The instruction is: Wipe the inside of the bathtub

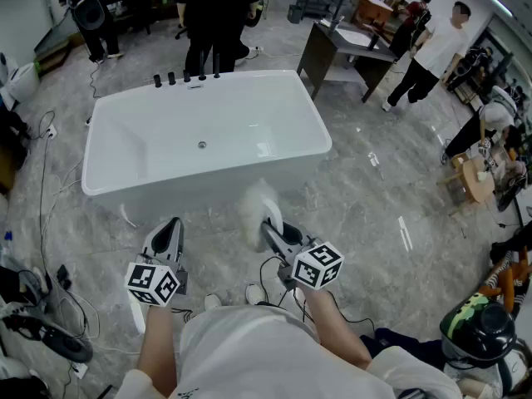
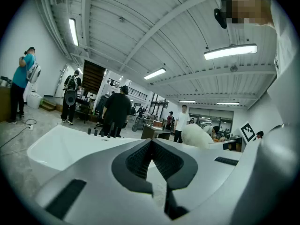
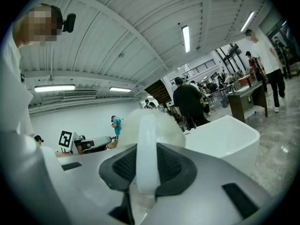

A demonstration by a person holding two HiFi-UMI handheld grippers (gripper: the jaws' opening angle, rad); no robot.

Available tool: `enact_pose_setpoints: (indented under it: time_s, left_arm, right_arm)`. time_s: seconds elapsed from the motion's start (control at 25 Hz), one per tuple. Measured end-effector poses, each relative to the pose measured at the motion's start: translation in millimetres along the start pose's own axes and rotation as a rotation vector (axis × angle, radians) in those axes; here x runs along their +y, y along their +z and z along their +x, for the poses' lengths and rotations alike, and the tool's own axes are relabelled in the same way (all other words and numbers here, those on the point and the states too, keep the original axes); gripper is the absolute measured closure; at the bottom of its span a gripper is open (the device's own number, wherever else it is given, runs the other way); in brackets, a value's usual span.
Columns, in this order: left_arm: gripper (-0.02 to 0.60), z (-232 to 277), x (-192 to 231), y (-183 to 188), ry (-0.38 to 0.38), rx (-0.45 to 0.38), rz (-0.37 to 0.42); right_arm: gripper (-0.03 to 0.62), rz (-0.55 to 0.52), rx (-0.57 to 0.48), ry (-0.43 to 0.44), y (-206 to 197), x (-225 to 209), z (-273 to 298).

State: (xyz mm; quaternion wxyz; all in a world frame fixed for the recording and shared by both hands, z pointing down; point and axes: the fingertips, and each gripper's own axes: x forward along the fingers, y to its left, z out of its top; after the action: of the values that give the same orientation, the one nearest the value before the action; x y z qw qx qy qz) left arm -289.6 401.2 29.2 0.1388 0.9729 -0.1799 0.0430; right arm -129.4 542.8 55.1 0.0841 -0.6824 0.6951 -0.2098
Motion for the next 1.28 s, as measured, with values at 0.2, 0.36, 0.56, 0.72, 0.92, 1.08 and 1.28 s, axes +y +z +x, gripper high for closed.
enact_pose_setpoints:
  time_s: [0.2, 0.36, 0.56, 0.72, 0.92, 1.08, 1.28]
  left_arm:
    - [0.574, 1.7, 3.0, 7.6, -0.013, -0.011, -0.003]
    - [0.574, -6.2, 15.4, 9.8, -0.009, -0.024, -0.005]
    - [0.574, -14.1, 28.4, 10.6, -0.020, -0.024, -0.022]
    - [0.574, -22.7, 43.5, 11.5, -0.025, -0.016, -0.016]
    - [0.574, -35.8, 64.1, 11.4, -0.027, -0.013, -0.020]
    - [0.574, -35.0, 69.1, 19.0, -0.055, -0.008, -0.027]
    - [0.574, -52.3, 88.8, 9.9, -0.066, -0.003, -0.040]
  right_arm:
    - [0.502, -0.009, 0.002, -0.010, 2.6, 2.2, 3.0]
    - [0.502, -0.011, 0.004, -0.010, -2.3, 10.7, 11.8]
    - [0.502, 0.012, 0.010, -0.012, -8.8, 18.8, 22.8]
    - [0.502, 0.014, 0.013, -0.014, -14.0, 31.0, 34.4]
    - [0.502, 0.020, 0.013, -0.020, -20.9, 50.3, 47.3]
    - [0.502, 0.025, 0.012, -0.034, -12.4, 55.9, 52.3]
    - [0.502, 0.041, 0.010, -0.053, -26.9, 70.4, 60.4]
